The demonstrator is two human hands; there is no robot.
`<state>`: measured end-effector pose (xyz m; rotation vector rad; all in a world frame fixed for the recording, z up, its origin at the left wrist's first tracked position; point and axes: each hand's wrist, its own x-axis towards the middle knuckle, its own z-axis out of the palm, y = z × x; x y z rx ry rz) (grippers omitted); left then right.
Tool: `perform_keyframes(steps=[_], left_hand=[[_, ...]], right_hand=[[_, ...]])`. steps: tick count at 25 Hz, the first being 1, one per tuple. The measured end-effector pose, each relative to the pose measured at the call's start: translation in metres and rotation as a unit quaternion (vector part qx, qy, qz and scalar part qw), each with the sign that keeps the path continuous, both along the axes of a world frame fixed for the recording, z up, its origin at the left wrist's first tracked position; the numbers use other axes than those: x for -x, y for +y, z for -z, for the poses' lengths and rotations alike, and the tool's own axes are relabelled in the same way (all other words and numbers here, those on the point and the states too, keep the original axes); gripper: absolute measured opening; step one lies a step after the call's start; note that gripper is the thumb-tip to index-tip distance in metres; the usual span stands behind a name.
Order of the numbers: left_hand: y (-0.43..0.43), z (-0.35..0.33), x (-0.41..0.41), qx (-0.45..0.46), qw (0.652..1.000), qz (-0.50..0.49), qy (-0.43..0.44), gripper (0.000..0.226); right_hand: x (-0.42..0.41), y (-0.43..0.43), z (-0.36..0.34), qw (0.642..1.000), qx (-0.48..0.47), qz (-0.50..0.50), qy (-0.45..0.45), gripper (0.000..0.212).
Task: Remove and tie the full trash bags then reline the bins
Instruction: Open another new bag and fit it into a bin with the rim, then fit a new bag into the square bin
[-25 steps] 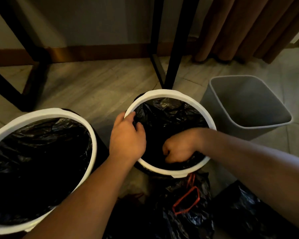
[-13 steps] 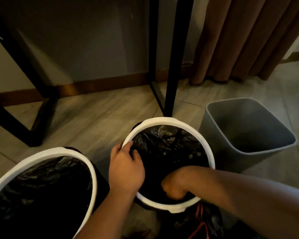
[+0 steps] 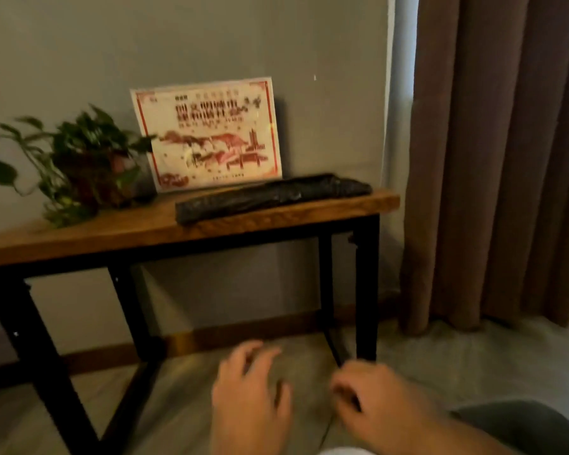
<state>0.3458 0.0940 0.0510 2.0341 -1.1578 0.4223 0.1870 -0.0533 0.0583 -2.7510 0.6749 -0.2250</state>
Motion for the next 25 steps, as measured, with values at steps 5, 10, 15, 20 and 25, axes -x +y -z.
perform_keyframes(steps=[5, 10, 15, 20, 25], left_hand=[[-0.069, -0.177, -0.086, -0.024, 0.971, -0.112, -0.209, 0.059], [-0.091, -0.209, -0.165, -0.277, 0.948, -0.153, -0.019, 0.053], [-0.080, -0.221, -0.170, -0.232, 0.955, -0.160, -0.093, 0.026], [-0.058, -0.212, -0.152, -0.028, 0.994, -0.095, -0.044, 0.012], [-0.004, -0.189, -0.113, 0.209, 0.951, -0.198, 0.111, 0.035]], right_hand=[[-0.059, -0.067, -0.168, 0.943, 0.179, 0.067, -0.272, 0.062], [-0.111, -0.108, -0.227, 0.975, 0.177, 0.124, -0.043, 0.100], [-0.123, -0.114, -0.196, 0.978, 0.150, 0.140, -0.038, 0.075], [-0.104, -0.099, -0.191, 0.926, 0.269, 0.200, -0.173, 0.021], [-0.070, -0.039, -0.171, 0.935, 0.242, 0.081, -0.248, 0.025]])
